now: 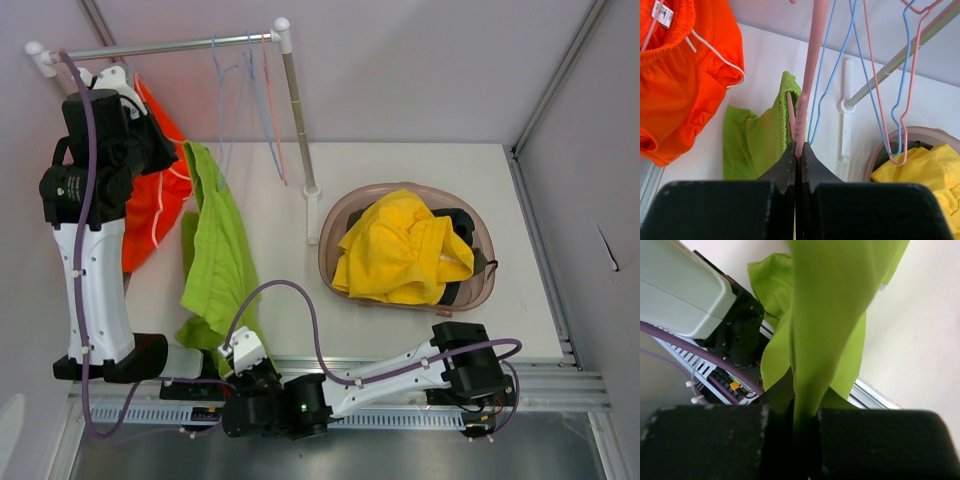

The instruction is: Remove the shorts from the hanger

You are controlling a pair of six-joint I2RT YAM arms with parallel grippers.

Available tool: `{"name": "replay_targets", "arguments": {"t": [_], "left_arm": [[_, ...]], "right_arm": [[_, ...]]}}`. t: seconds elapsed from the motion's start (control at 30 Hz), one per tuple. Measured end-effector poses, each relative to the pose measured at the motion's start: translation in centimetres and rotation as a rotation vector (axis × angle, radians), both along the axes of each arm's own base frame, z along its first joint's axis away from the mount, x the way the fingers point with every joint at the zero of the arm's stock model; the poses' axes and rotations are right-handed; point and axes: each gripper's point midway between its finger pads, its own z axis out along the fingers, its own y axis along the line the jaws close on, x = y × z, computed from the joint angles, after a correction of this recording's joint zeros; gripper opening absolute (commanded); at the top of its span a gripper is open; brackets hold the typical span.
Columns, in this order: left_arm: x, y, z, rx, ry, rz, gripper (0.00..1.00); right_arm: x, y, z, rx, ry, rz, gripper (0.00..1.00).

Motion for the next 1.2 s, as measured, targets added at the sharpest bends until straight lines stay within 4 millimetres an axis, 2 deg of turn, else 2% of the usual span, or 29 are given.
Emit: {"name": "replay_targets", "arguments": {"t": [0.17,0.23,0.3,0.33,0.4,0.5,0.6,0.63,0.7,0.8,0.93,1.0,1.07,1.17,1.2], "left_arm": [[-0.1,-0.4,-1.1,-0.009,0.029,-0.022,0.00],[-0.5,-0.7,-1.6,-0.017,0.012,-0.034,0.00],[-1.7,-0.8,-2.5,-0.029,-0.007,-0.040,0.00],[-2.5,-1.0,-3.1,-0.042,-0.024,-0.046,0.00],[-4.7,-1.2,-4.6,-0.059,-0.022,-0.052,0.00],[-7.9,-1.6,-6.3,-0.094,-0.022,-0.062,0.00],[-10.2,-1.8,-7.0,-0.117,-0.049,-0.066,0.00],[-10.8,-1.8,-6.9,-0.125,-0.062,-0.066,0.00],[-11.7,-2.1,-6.5,-0.139,-0.088,-0.075,0.00],[-12.1,-2.3,-6.3,-0.146,-0.094,-0.085,0.00],[-12.0,-1.2,-6.2,-0.122,-0.082,-0.023,0.00],[-12.2,-0.3,-5.7,-0.105,-0.104,0.020,0.00],[-12.7,0.2,-5.3,-0.097,-0.127,0.047,0.00],[-13.4,0.8,-5.1,-0.090,-0.160,0.073,0.00],[-13.5,0.9,-5.4,-0.088,-0.161,0.077,0.00]], "right_arm": [[0.6,-0.1,-0.3,-0.012,-0.008,-0.011,0.00],[1.8,0.3,-0.2,-0.033,-0.019,0.001,0.00],[3.6,0.9,0.5,-0.040,-0.026,0.003,0.00],[4.9,1.4,1.1,-0.047,-0.037,0.001,0.00],[8.9,3.0,3.4,-0.031,-0.053,-0.020,0.00],[16.0,4.5,7.9,0.033,-0.075,-0.076,0.00],[23.2,4.1,12.2,0.096,-0.096,-0.145,0.00],[25.1,3.5,13.1,0.105,-0.102,-0.165,0.00],[27.6,2.2,13.8,0.100,-0.106,-0.195,0.00],[28.2,1.5,12.9,0.066,-0.096,-0.201,0.00],[25.1,0.6,9.9,-0.025,-0.076,-0.153,0.00],[23.5,-0.1,9.7,-0.053,-0.079,-0.135,0.00],[22.5,-0.8,11.1,-0.054,-0.095,-0.129,0.00],[22.6,-3.2,16.0,-0.010,-0.153,-0.163,0.00],[23.0,-4.2,18.2,0.015,-0.182,-0.182,0.00]]}}
